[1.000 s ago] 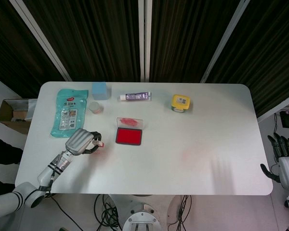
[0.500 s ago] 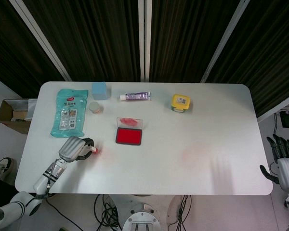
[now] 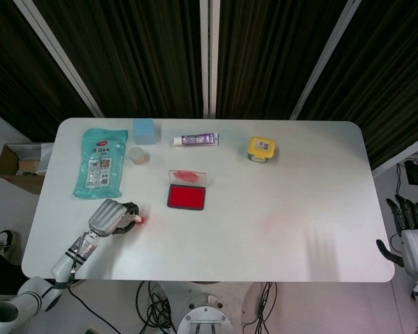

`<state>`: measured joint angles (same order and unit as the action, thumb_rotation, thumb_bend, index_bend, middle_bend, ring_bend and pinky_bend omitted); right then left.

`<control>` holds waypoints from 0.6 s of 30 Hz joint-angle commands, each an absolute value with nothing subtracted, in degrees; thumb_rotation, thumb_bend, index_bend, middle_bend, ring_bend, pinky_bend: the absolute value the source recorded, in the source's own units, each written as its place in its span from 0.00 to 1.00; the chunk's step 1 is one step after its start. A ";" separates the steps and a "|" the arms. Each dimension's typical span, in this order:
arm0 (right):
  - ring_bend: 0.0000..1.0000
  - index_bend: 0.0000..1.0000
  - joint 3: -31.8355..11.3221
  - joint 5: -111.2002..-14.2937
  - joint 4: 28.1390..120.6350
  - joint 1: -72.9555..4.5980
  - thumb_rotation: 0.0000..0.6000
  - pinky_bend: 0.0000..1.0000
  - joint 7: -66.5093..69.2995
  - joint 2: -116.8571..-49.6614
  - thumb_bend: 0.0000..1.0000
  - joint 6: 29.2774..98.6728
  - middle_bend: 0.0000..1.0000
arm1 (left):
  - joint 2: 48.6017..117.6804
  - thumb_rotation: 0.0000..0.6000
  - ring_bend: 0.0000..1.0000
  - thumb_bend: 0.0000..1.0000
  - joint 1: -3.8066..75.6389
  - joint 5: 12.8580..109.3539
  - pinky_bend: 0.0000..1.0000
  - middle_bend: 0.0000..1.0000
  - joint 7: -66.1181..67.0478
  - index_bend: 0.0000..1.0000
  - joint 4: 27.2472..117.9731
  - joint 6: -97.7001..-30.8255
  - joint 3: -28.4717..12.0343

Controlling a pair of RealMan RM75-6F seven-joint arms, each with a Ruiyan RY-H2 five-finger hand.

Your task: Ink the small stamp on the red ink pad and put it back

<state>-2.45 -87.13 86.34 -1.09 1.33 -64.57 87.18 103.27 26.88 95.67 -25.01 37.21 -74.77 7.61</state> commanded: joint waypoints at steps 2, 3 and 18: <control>0.00 0.00 -2.49 -87.07 86.37 -1.13 1.00 0.00 1.23 -64.59 0.18 87.09 0.00 | 103.60 1.00 1.00 0.44 26.86 95.96 1.00 0.56 -25.26 0.56 36.51 -74.79 7.62; 0.00 0.00 -2.49 -87.04 86.38 -1.15 1.00 0.00 1.19 -64.61 0.18 87.03 0.00 | 103.60 1.00 1.00 0.44 26.88 95.97 1.00 0.55 -25.36 0.55 36.43 -74.74 7.60; 0.00 0.00 -2.52 -86.24 86.53 -1.21 1.00 0.00 0.96 -64.51 0.18 86.19 0.00 | 102.93 1.00 1.00 0.44 27.03 96.73 1.00 0.48 -25.19 0.45 36.94 -74.56 7.77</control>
